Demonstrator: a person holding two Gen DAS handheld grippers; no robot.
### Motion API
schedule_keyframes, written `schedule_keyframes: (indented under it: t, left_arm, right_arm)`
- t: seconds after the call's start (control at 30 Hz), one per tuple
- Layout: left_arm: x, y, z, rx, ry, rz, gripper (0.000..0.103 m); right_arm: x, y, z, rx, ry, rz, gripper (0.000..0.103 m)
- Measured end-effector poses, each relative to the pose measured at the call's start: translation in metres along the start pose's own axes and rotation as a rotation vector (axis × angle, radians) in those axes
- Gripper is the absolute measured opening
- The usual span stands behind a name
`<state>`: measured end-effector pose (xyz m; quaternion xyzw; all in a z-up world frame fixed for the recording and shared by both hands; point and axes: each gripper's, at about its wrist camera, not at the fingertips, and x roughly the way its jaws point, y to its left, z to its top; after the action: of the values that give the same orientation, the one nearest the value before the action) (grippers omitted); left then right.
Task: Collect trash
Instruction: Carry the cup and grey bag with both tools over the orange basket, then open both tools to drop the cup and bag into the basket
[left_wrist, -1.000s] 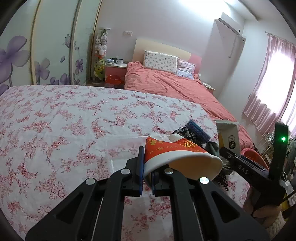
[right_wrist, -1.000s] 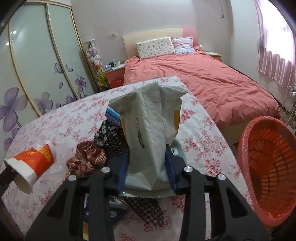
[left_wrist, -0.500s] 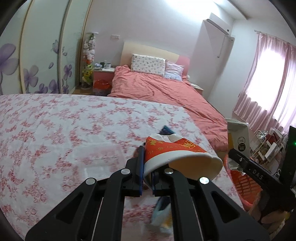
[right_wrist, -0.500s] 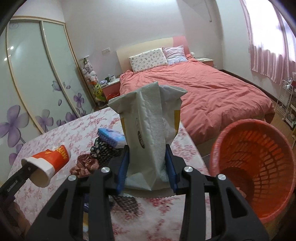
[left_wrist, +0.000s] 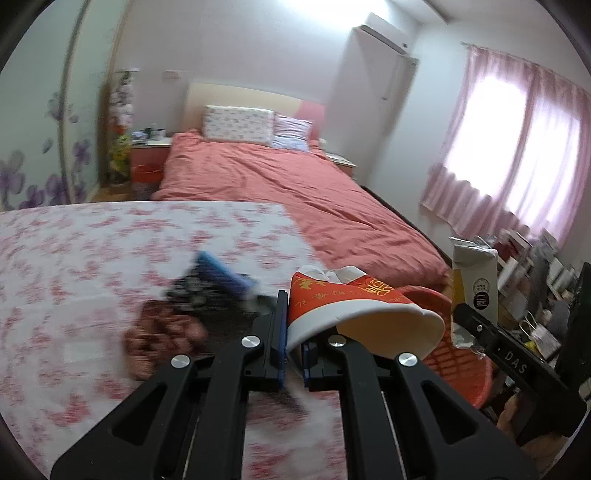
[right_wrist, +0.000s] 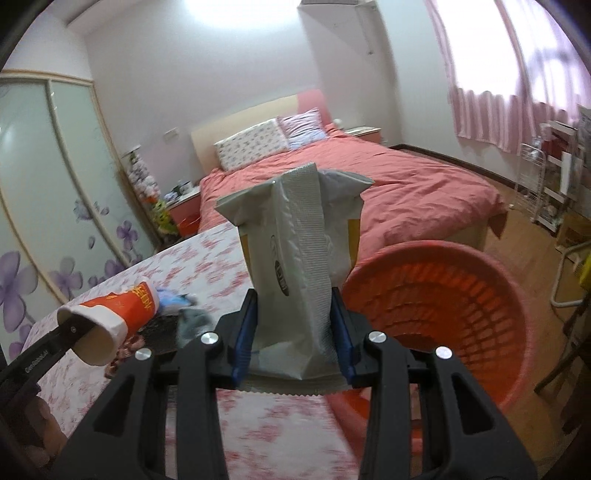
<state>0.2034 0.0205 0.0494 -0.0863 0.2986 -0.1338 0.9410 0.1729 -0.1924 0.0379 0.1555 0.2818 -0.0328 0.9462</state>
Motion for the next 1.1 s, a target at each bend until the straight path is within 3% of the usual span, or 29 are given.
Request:
schedule_keyframes:
  t: [0.5, 1.1]
  left_arm:
    - [0.063, -0.121, -0.013, 0.129, 0.080, -0.190, 0.006]
    - [0.098, -0.148, -0.029, 0.166, 0.146, -0.187, 0.006]
  right_arm:
    - [-0.008, -0.109, 0.013, 0.131, -0.028, -0.109, 0.040]
    - [0.001, -0.146, 0.011, 0.186, -0.025, -0.098, 0.042]
